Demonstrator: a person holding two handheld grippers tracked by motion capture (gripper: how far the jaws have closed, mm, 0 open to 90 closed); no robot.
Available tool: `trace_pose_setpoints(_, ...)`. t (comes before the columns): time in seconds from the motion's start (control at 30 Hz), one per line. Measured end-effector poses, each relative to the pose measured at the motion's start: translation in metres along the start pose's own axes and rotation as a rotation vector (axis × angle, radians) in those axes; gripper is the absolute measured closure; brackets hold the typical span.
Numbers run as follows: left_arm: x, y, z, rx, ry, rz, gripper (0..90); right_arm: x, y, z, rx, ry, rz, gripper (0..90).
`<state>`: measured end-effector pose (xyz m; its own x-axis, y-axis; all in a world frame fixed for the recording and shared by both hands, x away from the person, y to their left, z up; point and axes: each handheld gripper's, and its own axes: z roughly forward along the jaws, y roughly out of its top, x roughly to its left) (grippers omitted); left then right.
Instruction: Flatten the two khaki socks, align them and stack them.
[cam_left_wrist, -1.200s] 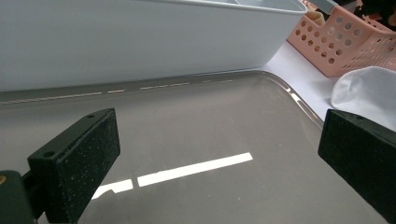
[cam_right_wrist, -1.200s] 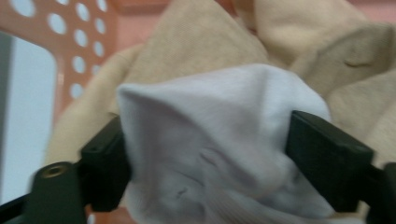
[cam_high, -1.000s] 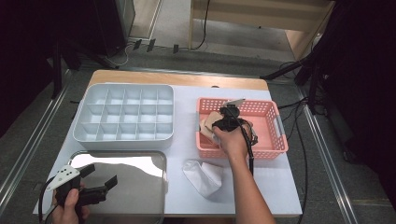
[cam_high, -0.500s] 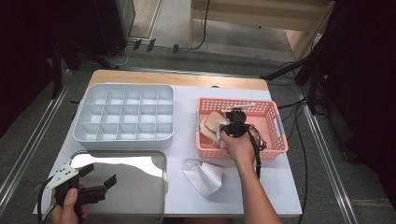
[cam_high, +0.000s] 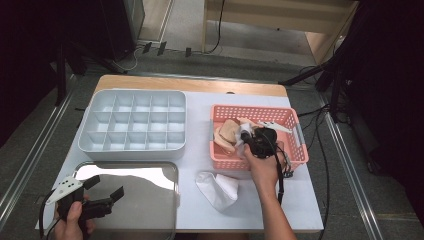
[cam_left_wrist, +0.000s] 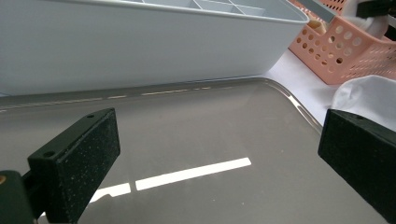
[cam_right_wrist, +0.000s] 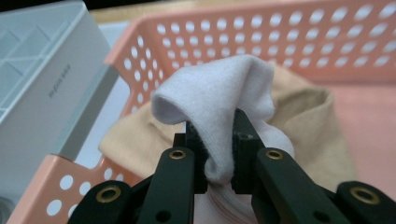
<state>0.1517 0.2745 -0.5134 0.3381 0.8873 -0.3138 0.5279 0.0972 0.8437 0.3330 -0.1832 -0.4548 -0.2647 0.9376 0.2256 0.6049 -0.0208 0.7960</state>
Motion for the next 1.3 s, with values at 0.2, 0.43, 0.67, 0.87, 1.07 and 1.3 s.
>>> trace_pose_setpoints(0.2,0.000,-0.001,0.001,0.009,0.000,0.006,0.0,0.001,0.005,-0.021,-0.149,-0.002,-0.011,81.6)
trace_pose_setpoints(0.43,0.000,-0.001,0.001,0.005,0.007,0.002,0.0,-0.001,0.009,-0.028,-0.230,0.017,-0.009,81.7)
trace_pose_setpoints(0.67,-0.001,-0.002,0.001,0.010,0.000,0.007,0.0,0.005,0.006,-0.036,-0.348,0.028,-0.072,81.7)
trace_pose_setpoints(0.87,-0.002,-0.001,-0.001,0.004,-0.002,0.005,0.0,0.009,0.009,-0.043,-0.345,0.013,-0.055,81.6)
trace_pose_setpoints(1.07,-0.005,-0.003,-0.002,-0.012,0.014,0.003,0.0,0.012,0.011,-0.053,-0.359,0.015,-0.046,81.6)
trace_pose_setpoints(1.3,-0.013,-0.004,0.002,0.006,0.003,0.037,0.0,0.015,0.002,-0.080,-0.382,0.036,-0.045,81.6)
